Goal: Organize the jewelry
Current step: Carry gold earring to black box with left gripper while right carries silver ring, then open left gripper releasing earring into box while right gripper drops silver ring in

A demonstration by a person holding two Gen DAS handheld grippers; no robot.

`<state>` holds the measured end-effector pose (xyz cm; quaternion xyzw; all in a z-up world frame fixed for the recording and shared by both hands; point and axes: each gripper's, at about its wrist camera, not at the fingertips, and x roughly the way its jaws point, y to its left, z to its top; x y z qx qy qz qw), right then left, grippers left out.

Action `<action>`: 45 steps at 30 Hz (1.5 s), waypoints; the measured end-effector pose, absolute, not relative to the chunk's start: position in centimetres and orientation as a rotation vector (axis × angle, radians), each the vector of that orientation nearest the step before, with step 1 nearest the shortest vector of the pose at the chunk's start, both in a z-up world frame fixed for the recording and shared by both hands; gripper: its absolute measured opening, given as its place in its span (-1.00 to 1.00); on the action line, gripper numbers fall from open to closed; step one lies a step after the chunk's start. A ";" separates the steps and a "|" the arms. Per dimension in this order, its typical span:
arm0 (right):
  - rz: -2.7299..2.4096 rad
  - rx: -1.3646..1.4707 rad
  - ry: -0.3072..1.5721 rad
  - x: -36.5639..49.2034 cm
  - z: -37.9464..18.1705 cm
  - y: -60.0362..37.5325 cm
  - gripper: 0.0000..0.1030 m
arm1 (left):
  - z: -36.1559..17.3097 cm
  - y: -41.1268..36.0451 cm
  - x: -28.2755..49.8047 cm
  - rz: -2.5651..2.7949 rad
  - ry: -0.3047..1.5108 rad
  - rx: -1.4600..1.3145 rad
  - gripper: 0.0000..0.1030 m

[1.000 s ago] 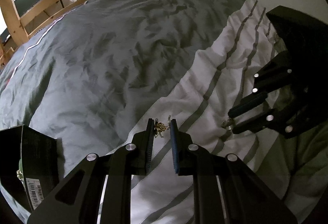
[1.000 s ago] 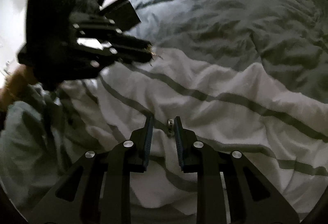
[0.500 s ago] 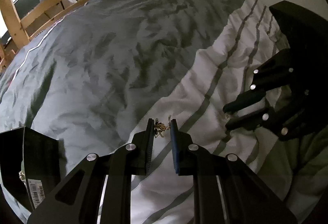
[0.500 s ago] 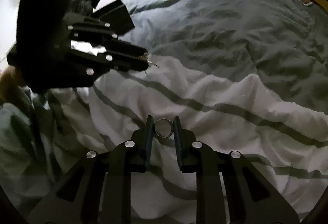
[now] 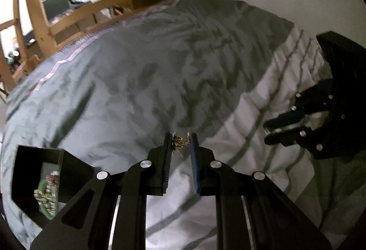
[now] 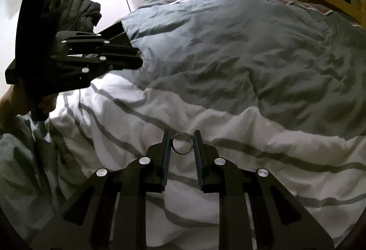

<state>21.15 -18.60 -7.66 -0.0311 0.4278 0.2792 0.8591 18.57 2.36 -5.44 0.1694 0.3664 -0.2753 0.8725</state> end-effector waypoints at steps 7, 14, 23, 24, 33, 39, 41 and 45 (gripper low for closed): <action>0.565 -0.080 0.857 21.2 -6.2 -17.6 -0.61 | -2.1 4.7 18.7 -0.448 0.644 0.292 -0.70; 0.548 -0.111 0.813 21.7 -4.1 -16.1 -0.61 | 0.0 9.4 19.7 -0.286 0.601 0.183 -0.70; 0.588 -0.150 0.739 22.5 -0.6 -11.4 -0.61 | 1.4 15.4 19.9 -0.173 0.567 0.050 -0.70; 0.595 -0.157 0.731 22.7 -0.3 -10.7 -0.61 | 1.4 16.0 19.9 -0.165 0.566 0.034 -0.70; 0.670 -0.205 0.685 24.7 2.0 -3.4 -0.61 | 0.0 21.3 19.7 -0.136 0.588 -0.095 -0.70; 0.709 -0.229 0.678 26.4 2.0 1.5 -0.61 | -2.0 23.7 20.0 -0.142 0.621 -0.138 -0.70; 0.717 -0.237 0.679 26.6 1.7 2.6 -0.61 | -2.6 24.5 20.0 -0.158 0.632 -0.150 -0.70; 0.726 -0.240 0.685 27.4 0.5 4.4 -0.61 | -3.3 25.0 19.7 -0.190 0.620 -0.143 -0.70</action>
